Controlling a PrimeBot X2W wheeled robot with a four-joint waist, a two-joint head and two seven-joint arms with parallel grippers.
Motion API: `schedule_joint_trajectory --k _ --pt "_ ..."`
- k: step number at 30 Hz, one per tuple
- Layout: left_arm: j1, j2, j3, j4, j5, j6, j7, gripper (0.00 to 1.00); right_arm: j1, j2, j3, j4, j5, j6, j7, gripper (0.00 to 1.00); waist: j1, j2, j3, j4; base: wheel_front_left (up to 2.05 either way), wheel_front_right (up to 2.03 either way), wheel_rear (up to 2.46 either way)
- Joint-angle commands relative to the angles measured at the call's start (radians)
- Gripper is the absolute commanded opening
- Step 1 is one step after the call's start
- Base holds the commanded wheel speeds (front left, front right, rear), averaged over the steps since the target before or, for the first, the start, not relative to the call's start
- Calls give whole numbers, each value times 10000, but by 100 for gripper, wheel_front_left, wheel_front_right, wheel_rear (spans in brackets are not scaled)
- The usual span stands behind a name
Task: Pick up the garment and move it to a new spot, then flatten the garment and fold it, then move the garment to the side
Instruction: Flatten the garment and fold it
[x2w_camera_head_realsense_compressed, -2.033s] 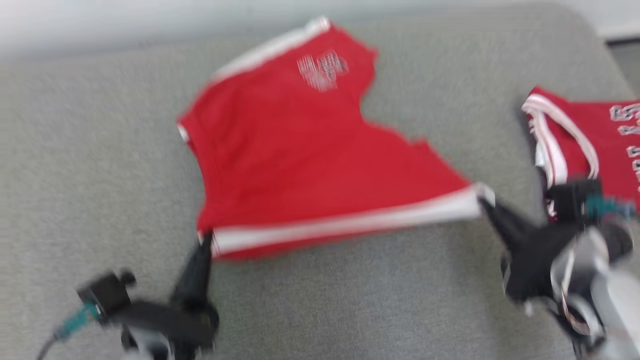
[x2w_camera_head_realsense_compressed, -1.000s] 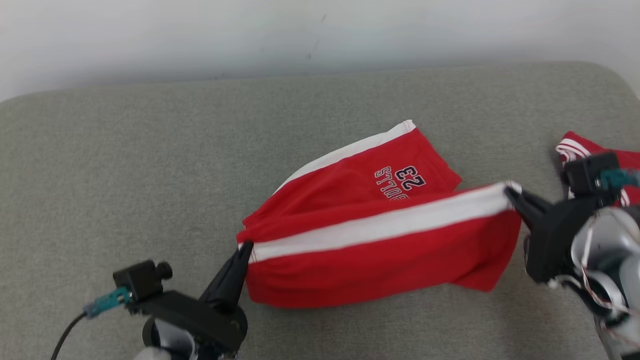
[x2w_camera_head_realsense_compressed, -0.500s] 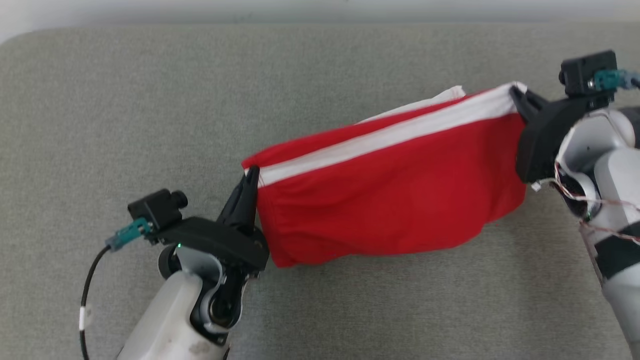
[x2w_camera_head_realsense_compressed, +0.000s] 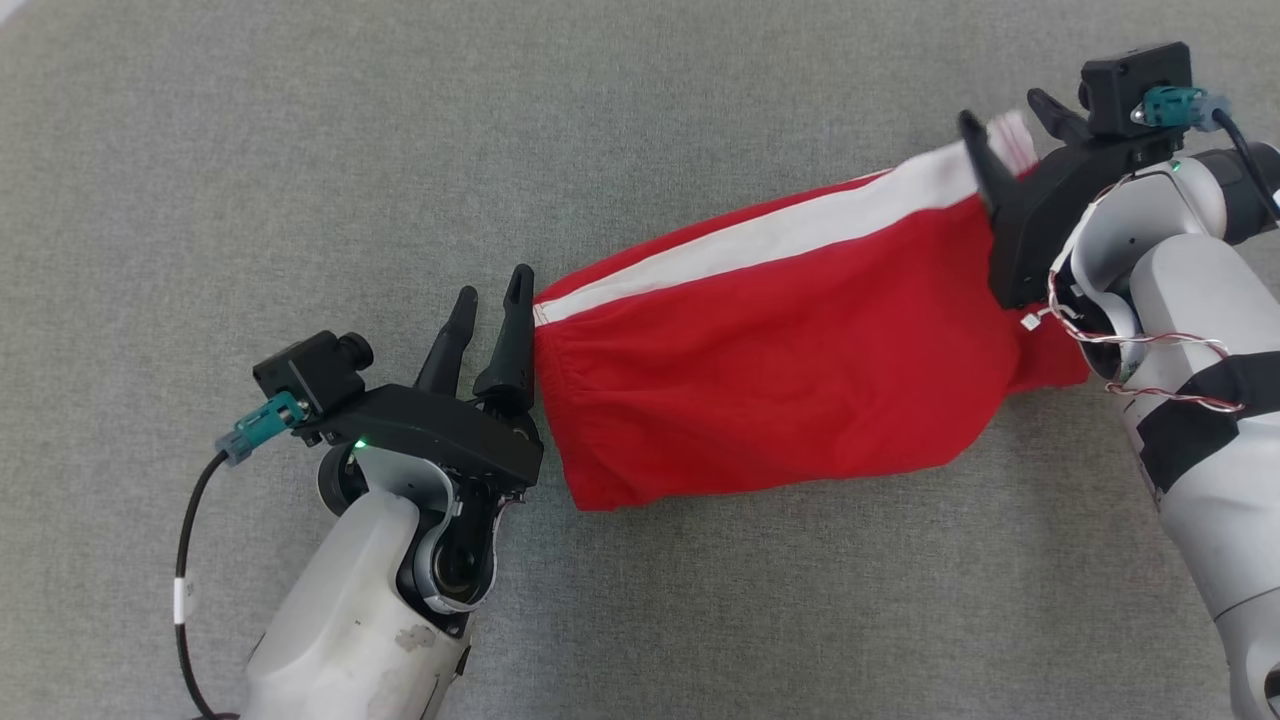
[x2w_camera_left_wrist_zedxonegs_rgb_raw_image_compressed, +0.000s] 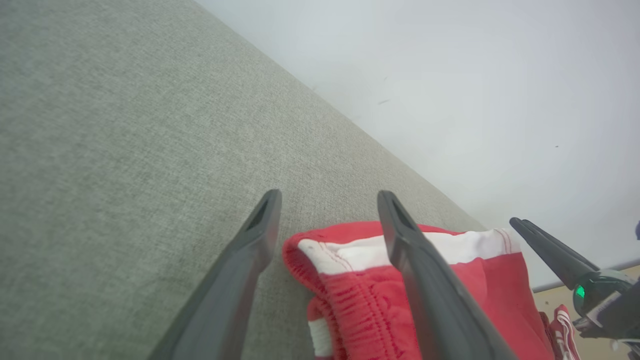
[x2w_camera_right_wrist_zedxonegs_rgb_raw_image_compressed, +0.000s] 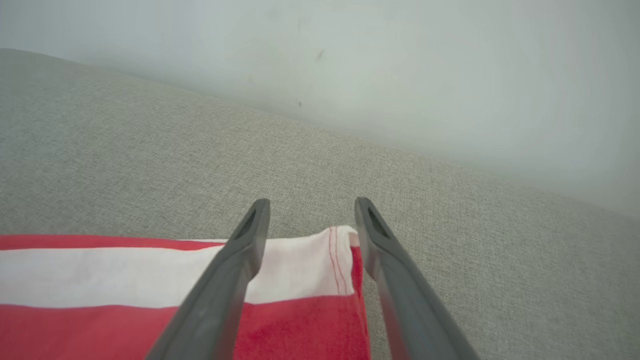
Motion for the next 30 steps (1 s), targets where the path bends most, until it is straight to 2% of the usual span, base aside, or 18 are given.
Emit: schedule_joint_trajectory --k 1,4,7,12,18,24,30 --pt "-118 -10 -5 40 92 -19 -81 100 -60 19 47 43 62 -32 -114 100 -2 -3 -74 -21 0 0 0" --pt "-6 41 124 109 504 -163 -273 100 -171 46 330 325 412 -32 -608 100 -2 -3 -372 -51 0 0 0" --pt "331 290 332 -48 1202 -73 -333 100 -27 -58 529 496 796 -32 -567 100 -2 -3 -668 -81 0 0 0" --pt "1392 550 1264 -1377 3459 216 -329 100 432 -317 475 678 1810 -32 -32 100 -2 -3 -1123 -87 0 0 0" --pt "2803 537 2265 -2619 5400 45 -331 100 1063 -675 304 851 2606 -32 482 100 -2 -3 -1355 23 0 0 0" --pt "3793 341 3156 -3285 6395 -337 -332 100 1311 -658 -131 1359 2963 -32 682 100 -2 -3 -1240 242 0 0 0" --pt "4638 113 3753 -3716 6864 -611 -333 100 1178 -617 -660 2201 2875 -32 652 100 -2 -3 -1055 531 0 0 0"
